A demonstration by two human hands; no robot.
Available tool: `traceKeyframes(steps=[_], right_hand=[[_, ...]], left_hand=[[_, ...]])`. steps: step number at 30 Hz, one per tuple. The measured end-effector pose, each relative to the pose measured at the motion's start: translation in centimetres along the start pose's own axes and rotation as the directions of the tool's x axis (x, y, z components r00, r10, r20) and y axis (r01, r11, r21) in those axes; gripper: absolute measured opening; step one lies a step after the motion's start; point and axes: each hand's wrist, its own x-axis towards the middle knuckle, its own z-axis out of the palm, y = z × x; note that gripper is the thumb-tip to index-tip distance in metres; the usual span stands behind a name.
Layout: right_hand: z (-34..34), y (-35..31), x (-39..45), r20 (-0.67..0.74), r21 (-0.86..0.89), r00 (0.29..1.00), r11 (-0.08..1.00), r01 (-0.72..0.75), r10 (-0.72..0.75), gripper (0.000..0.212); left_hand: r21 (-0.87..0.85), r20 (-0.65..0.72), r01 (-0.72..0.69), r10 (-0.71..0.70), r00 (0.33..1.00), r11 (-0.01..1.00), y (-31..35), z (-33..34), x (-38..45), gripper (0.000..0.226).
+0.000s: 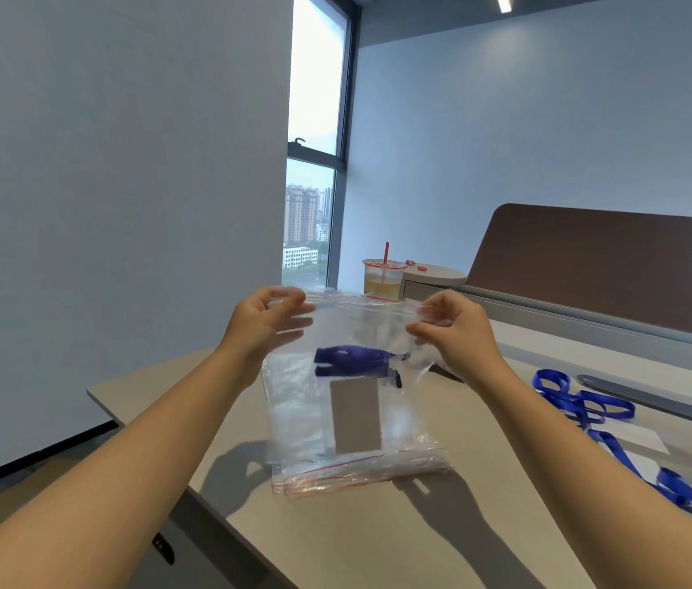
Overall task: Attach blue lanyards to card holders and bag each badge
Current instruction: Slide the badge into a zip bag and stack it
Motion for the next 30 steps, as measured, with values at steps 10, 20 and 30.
traceKeyframes(steps=[10, 20, 30], right_hand=[[0.6, 0.7, 0.5, -0.154, 0.266, 0.955, 0.942, -0.206, 0.253, 0.061], [1.4, 4.9, -1.9, 0.084, 0.186, 0.915, 0.896, -0.403, 0.394, 0.011], [-0.8, 2.6, -0.4, 0.014, 0.223, 0.956, 0.931, -0.289, 0.293, 0.023]], left_hand=[[0.13, 0.034, 0.15, -0.156, 0.987, 0.98, -4.1, 0.2, -1.1, 0.015], [0.081, -0.039, 0.195, -0.192, 0.981, 0.977, -4.9, 0.9, -1.0, 0.012], [0.083, -0.042, 0.108, -0.104, 0.994, 0.991, -2.3, 1.3, -0.9, 0.024]])
